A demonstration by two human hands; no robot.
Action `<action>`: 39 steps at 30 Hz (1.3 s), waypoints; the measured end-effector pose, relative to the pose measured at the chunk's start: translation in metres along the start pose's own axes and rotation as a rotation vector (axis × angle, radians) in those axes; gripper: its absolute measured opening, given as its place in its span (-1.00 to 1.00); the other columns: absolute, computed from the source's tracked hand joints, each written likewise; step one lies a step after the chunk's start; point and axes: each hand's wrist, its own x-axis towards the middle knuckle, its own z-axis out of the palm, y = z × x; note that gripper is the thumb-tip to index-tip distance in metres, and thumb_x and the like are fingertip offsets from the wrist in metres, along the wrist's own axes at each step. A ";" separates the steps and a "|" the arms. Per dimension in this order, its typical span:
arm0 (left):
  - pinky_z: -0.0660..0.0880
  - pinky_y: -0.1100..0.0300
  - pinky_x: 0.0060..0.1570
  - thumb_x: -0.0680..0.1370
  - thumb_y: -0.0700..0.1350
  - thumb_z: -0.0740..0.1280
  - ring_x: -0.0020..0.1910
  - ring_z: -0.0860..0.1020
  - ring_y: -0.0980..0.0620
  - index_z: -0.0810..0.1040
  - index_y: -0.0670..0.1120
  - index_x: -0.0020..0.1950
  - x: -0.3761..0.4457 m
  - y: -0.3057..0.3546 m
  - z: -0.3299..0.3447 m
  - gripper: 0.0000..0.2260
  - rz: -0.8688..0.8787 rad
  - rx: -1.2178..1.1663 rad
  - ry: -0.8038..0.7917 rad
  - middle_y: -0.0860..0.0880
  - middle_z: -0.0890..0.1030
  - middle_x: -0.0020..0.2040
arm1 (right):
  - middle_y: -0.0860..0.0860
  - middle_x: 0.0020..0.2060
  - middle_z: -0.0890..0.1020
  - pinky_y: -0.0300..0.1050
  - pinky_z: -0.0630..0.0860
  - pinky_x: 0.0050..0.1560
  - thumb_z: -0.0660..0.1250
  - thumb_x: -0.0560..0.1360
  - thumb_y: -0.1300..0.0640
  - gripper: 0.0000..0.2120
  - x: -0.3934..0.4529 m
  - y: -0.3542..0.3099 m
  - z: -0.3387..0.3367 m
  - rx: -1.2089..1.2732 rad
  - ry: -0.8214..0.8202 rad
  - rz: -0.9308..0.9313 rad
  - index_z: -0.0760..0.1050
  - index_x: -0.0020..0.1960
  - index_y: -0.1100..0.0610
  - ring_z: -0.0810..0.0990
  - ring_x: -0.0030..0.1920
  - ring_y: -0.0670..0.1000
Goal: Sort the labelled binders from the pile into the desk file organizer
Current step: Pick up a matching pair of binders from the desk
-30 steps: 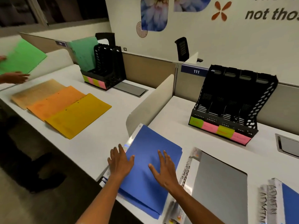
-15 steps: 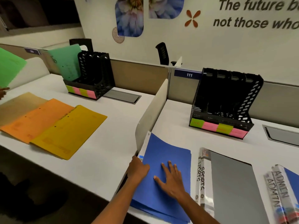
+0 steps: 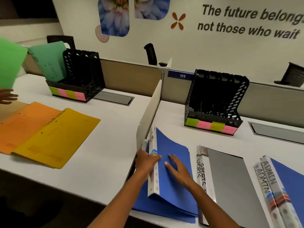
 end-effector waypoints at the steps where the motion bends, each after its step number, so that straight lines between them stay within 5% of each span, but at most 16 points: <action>1: 0.52 0.21 -0.29 0.37 0.01 0.53 -0.21 0.61 0.04 0.45 -0.06 -0.07 -0.004 0.004 0.005 -0.68 -0.011 -0.069 -0.033 0.00 0.58 -0.13 | -0.09 0.54 0.16 -0.01 0.10 0.52 0.19 0.49 -0.30 -0.37 -0.001 -0.005 -0.004 0.062 0.021 0.006 0.19 0.51 -0.15 0.11 0.54 -0.06; 6: 0.60 0.11 -0.24 0.38 0.01 0.47 -0.16 0.64 -0.03 0.49 -0.06 -0.01 -0.023 0.025 0.034 -0.71 -0.012 -0.222 -0.112 -0.08 0.63 -0.09 | -0.11 0.48 0.28 -0.10 0.29 0.41 0.21 0.42 -0.31 -0.34 -0.009 -0.027 -0.027 0.392 0.055 0.047 0.26 0.47 -0.15 0.29 0.42 -0.12; 9: 0.49 0.21 -0.37 0.41 -0.03 0.44 -0.24 0.60 0.03 0.46 -0.02 0.00 -0.031 0.037 0.042 -0.75 0.041 -0.256 -0.181 -0.04 0.60 -0.13 | -0.09 0.42 0.39 -0.04 0.42 0.33 0.22 0.44 -0.27 -0.43 -0.016 -0.037 -0.045 0.458 0.055 0.045 0.32 0.42 -0.18 0.38 0.37 -0.08; 13: 0.46 0.25 -0.43 0.42 -0.07 0.43 -0.34 0.54 0.06 0.42 -0.02 -0.04 -0.041 0.052 0.053 -0.77 0.112 -0.261 -0.264 -0.06 0.56 -0.16 | -0.06 0.24 0.56 -0.06 0.60 0.00 0.21 0.42 -0.36 -0.53 -0.025 -0.061 -0.081 0.534 0.100 0.125 0.47 0.25 -0.21 0.56 0.18 -0.03; 17: 0.53 0.26 -0.36 0.34 -0.02 0.43 -0.29 0.59 0.09 0.40 0.00 -0.02 -0.052 0.074 0.072 -0.69 0.318 -0.193 -0.264 -0.05 0.60 -0.13 | -0.08 0.19 0.59 0.01 0.64 -0.08 0.18 0.31 -0.47 -0.34 -0.030 -0.085 -0.127 0.593 0.130 0.095 0.49 0.27 -0.14 0.62 0.15 0.08; 20: 0.53 0.42 -0.33 0.37 -0.07 0.49 -0.25 0.61 0.18 0.40 0.04 0.03 -0.058 0.092 0.091 -0.66 0.533 -0.140 -0.225 0.06 0.60 -0.12 | -0.12 0.13 0.64 0.00 0.65 -0.13 0.18 0.31 -0.52 -0.41 -0.031 -0.105 -0.165 0.571 0.169 0.015 0.55 0.19 -0.23 0.63 0.11 0.05; 23: 0.60 0.35 -0.13 0.41 -0.10 0.52 -0.06 0.62 0.04 0.39 0.02 0.21 -0.057 0.106 0.112 -0.54 0.695 -0.100 -0.188 0.03 0.59 0.07 | -0.12 0.08 0.66 0.07 0.63 -0.02 0.21 0.24 -0.55 -0.48 -0.027 -0.120 -0.198 0.510 0.230 -0.037 0.57 0.05 -0.30 0.63 0.11 0.02; 27: 0.62 0.21 0.04 0.42 -0.13 0.52 0.07 0.60 -0.05 0.37 -0.10 0.35 -0.045 0.123 0.140 -0.44 0.856 -0.076 -0.140 -0.08 0.57 0.19 | -0.17 -0.05 0.67 -0.16 0.63 -0.27 0.40 0.31 -0.36 -0.61 -0.018 -0.130 -0.229 0.444 0.319 -0.100 0.52 0.06 -0.23 0.66 -0.01 -0.03; 31: 0.59 0.26 0.09 0.43 -0.21 0.50 0.18 0.57 -0.05 0.30 -0.16 0.48 -0.030 0.134 0.167 -0.34 0.965 -0.059 -0.132 -0.12 0.50 0.34 | -0.02 0.07 0.61 -0.10 0.65 -0.18 0.46 0.45 0.02 -0.59 0.001 -0.128 -0.256 0.373 0.432 -0.054 0.42 0.23 0.06 0.62 0.03 0.01; 39: 0.55 0.22 0.19 0.47 -0.14 0.48 0.47 0.34 0.00 0.16 -0.04 0.53 -0.001 0.174 0.213 -0.27 1.112 -0.088 -0.267 0.03 0.20 0.56 | 0.04 -0.01 0.64 0.09 0.66 -0.07 0.44 0.45 0.11 -0.66 0.025 -0.126 -0.316 0.380 0.556 -0.131 0.46 0.17 0.13 0.65 0.01 0.06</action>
